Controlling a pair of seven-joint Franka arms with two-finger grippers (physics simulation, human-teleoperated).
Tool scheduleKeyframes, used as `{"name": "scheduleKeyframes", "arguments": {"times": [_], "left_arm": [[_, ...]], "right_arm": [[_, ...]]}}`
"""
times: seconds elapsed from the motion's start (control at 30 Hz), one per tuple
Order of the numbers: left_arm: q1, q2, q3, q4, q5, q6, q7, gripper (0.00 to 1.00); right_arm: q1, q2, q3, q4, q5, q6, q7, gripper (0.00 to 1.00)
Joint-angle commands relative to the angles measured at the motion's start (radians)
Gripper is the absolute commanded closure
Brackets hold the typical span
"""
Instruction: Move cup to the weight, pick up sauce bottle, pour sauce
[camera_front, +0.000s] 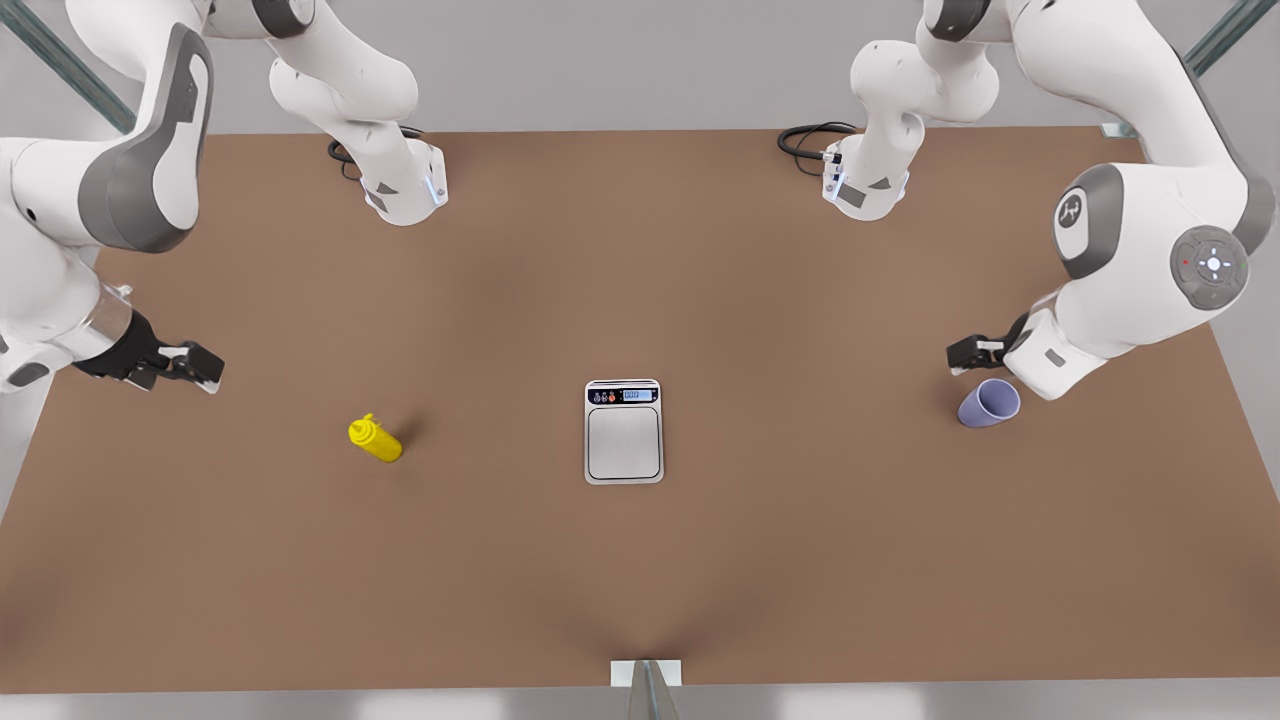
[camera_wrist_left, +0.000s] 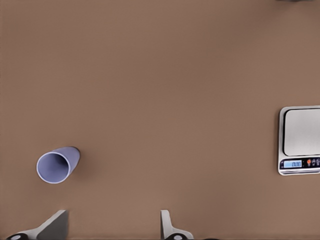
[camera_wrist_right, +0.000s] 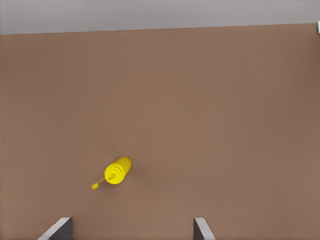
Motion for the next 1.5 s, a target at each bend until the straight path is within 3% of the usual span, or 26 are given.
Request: {"name": "scheduleKeyframes", "arguments": {"times": [0.0, 0.07, 0.13, 0.37, 0.73, 0.77, 0.83, 0.87, 1.07, 1.47], "left_arm": [[0.0, 0.0, 0.0, -0.001, 0.014, -0.001, 0.0, 0.0], [0.055, -0.005, 0.006, -0.085, 0.022, 0.01, -0.012, 0.0], [0.19, 0.009, 0.006, -0.218, 0.019, 0.16, 0.011, 0.0], [0.309, 0.027, 0.009, -0.637, 0.016, 0.605, 0.305, 0.0], [0.373, 0.155, 0.009, -0.692, 0.011, 0.795, 0.324, 0.0], [0.373, 0.163, 0.008, -0.694, -0.006, 0.807, 0.322, 0.12], [0.373, 0.173, 0.003, -0.694, -0.021, 0.803, 0.321, 0.67], [0.373, 0.172, 0.002, -0.694, -0.023, 0.798, 0.316, 0.73], [0.373, 0.173, 0.0, -0.692, -0.024, 0.794, 0.311, 0.79], [0.367, 0.169, -0.024, -0.651, -0.029, 0.725, 0.314, 0.79]], "right_arm": [[0.001, 0.0, 0.001, 0.002, 0.001, 0.0, 0.0, 0.0], [0.001, 0.0, 0.001, 0.0, -0.002, -0.002, 0.0, 0.0], [0.001, 0.0, 0.001, 0.0, -0.001, -0.002, 0.001, 0.0], [0.0, 0.0, 0.0, 0.0, 0.002, -0.006, 0.001, 0.0], [-0.009, 0.0, -0.006, 0.002, 0.044, -0.008, 0.006, 0.0], [-0.009, 0.001, -0.006, 0.002, 0.044, -0.008, 0.004, 0.0], [-0.009, 0.001, -0.006, 0.002, 0.044, -0.008, 0.004, 0.0], [-0.009, 0.0, -0.006, 0.002, 0.044, -0.008, 0.003, 0.0], [-0.009, 0.0, -0.008, 0.002, 0.042, -0.009, 0.004, 0.0], [-0.012, 0.061, -0.011, 0.069, 0.094, -0.022, 0.017, 0.0]]}}
